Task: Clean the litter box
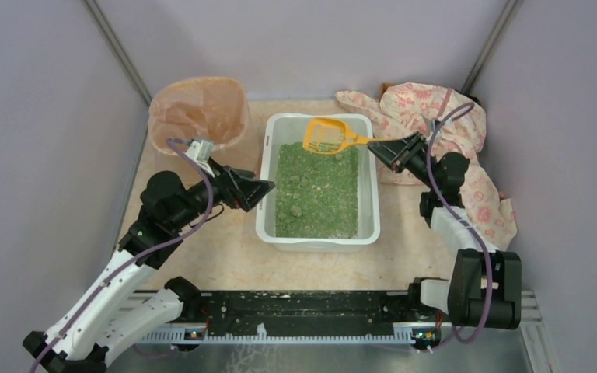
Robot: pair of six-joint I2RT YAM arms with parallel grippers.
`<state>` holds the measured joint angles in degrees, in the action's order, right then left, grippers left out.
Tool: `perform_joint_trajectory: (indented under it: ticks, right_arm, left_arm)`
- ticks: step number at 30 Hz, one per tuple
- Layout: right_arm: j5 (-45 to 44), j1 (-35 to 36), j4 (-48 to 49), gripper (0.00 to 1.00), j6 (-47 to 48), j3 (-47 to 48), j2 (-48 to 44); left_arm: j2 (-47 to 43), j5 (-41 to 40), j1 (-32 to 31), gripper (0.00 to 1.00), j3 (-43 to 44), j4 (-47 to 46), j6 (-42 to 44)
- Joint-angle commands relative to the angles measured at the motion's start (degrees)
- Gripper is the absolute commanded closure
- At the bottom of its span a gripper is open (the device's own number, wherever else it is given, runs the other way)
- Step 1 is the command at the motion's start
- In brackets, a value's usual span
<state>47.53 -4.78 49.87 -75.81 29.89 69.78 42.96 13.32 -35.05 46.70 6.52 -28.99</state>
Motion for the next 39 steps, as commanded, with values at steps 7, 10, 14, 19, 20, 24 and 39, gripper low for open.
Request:
perform_joint_trajectory:
  ticks: [7, 10, 14, 19, 20, 24, 39]
  right_arm:
    - [-8.41, 12.39, -15.72, 1.00, 5.21, 23.19, 4.55]
    - [-10.54, 16.00, -16.95, 1.00, 5.12, 29.17, 8.82]
    - [-12.63, 20.59, -19.49, 1.00, 6.70, 39.40, 14.82]
    - [-13.95, 26.18, -24.69, 1.00, 10.38, 51.87, 24.66]
    - [-14.14, 27.28, -26.48, 1.00, 11.67, 54.57, 26.50]
    - [-14.74, 31.03, -32.91, 1.00, 17.91, 64.90, 32.85]
    - [-34.63, 48.02, -61.37, 1.00, 64.34, 90.43, 42.58]
  left_arm:
    - [-7.69, -8.89, -0.21, 0.02, 11.49, 10.31, 3.06]
    - [-8.87, -12.69, -0.26, 0.02, 14.09, 14.68, 4.84]
    - [-11.13, -16.85, -0.21, 0.02, 14.95, 17.47, 5.76]
    - [-13.01, -18.60, -0.28, 0.02, 14.24, 19.18, 5.63]
    - [-13.23, -18.83, -0.24, 0.02, 14.17, 19.49, 5.67]
    - [-14.01, -20.06, -0.22, 0.02, 13.90, 20.67, 6.02]
    - [-15.08, -20.61, -0.21, 0.02, 8.83, 19.99, 5.25]
